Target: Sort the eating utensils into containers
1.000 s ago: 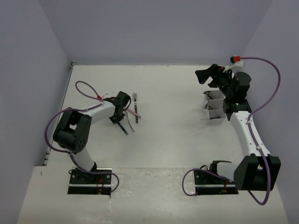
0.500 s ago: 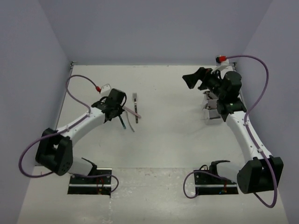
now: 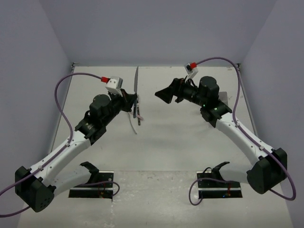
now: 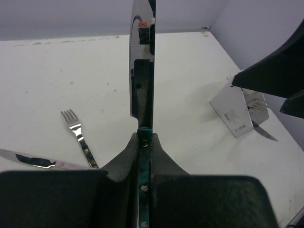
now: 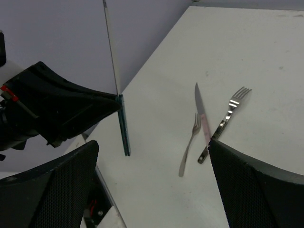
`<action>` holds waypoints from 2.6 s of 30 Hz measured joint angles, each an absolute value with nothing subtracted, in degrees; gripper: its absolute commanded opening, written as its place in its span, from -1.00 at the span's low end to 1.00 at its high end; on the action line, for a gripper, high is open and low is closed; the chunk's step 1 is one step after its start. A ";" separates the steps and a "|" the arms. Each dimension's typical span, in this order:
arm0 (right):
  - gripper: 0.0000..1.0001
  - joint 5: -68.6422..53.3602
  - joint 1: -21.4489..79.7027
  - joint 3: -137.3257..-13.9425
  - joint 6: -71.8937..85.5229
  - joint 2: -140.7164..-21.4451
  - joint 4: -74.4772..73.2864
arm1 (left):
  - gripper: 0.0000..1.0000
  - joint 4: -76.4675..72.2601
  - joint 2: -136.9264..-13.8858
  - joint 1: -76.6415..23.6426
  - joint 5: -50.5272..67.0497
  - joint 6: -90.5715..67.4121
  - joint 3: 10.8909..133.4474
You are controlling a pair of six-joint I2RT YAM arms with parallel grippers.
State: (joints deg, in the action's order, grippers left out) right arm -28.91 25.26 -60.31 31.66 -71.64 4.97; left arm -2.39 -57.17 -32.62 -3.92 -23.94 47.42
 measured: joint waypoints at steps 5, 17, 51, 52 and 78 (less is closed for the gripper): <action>0.95 -23.68 31.40 -59.53 35.46 -71.64 6.20 | -1.00 -3.16 -57.36 -33.87 0.45 -20.49 47.24; 0.49 -12.73 40.27 -58.78 39.46 -73.47 11.07 | -1.00 -3.79 -57.47 -34.65 5.78 -17.76 47.22; -0.83 -12.45 45.47 -63.37 30.92 -83.26 11.11 | -1.00 -5.89 -58.81 -34.92 3.92 -23.38 49.41; -1.00 -12.49 45.50 -63.46 30.76 -83.31 11.11 | -1.00 -5.91 -58.81 -34.89 3.92 -23.29 49.41; -1.00 -55.44 -6.28 -80.25 -27.55 -76.53 -4.89 | 1.00 4.47 -41.60 -35.40 -8.80 -24.99 46.72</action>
State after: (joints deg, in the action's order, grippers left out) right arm -55.44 -6.28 -80.25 -27.55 -76.53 -4.89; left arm 4.47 -41.60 -35.40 -8.80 -24.99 46.72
